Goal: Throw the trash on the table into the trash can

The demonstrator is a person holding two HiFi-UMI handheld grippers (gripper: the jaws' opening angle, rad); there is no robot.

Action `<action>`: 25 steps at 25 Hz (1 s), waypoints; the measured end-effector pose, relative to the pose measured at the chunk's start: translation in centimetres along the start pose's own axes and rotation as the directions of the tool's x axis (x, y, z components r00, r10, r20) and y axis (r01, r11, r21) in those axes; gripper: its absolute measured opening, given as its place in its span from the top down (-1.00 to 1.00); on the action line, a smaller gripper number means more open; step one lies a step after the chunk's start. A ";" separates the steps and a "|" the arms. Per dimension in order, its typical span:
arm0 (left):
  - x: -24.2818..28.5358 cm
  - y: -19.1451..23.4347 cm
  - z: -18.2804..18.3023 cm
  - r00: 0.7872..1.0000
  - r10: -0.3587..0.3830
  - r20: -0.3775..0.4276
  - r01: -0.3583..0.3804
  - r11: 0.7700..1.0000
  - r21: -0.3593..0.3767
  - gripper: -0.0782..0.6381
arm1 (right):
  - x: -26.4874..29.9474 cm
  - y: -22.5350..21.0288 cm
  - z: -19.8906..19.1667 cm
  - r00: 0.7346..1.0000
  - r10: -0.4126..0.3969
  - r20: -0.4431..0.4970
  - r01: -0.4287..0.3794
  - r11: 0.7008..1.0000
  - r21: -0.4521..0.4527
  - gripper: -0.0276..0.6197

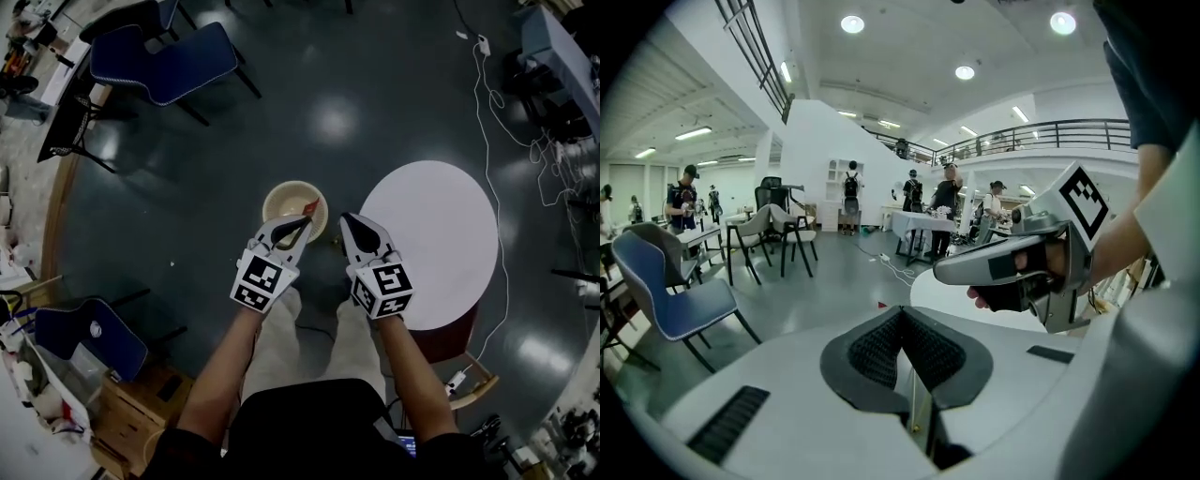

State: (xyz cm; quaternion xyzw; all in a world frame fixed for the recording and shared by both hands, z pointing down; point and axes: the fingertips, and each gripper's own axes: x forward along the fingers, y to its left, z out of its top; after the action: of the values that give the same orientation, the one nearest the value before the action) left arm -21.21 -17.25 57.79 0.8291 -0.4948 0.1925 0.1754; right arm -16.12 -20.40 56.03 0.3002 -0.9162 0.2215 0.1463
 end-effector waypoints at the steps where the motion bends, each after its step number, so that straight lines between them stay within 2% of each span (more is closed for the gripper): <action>1: 0.2 0.5 -0.7 1.000 -0.001 -0.005 0.001 1.000 -0.003 0.74 | 0.6 0.0 -0.4 1.000 -0.002 0.001 0.002 1.000 0.007 0.86; 5: 0.9 2.9 -3.5 1.000 0.011 -0.020 -0.012 1.000 -0.025 0.74 | 3.4 -0.1 -2.5 1.000 -0.013 0.001 0.013 0.999 0.036 0.86; 9: 1.5 4.7 -6.4 1.000 0.010 -0.026 -0.011 0.998 -0.063 0.74 | 6.1 0.0 -5.2 1.000 -0.008 -0.021 0.009 1.000 0.026 0.86; 19: 4.7 7.7 -14.4 0.997 -0.011 -0.072 0.005 0.996 -0.087 0.74 | 11.5 -1.0 -11.8 0.998 -0.037 -0.046 0.041 0.995 0.091 0.86; 25: 6.5 9.5 -19.9 0.995 -0.002 -0.097 -0.008 0.995 -0.098 0.74 | 14.2 -2.0 -16.6 0.995 -0.060 -0.082 0.067 0.994 0.084 0.86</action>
State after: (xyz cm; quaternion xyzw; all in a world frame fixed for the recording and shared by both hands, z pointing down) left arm -29.69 -16.89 79.14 0.8084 -0.4957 0.2084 0.2394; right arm -23.70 -20.52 76.57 0.3264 -0.8891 0.2682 0.1764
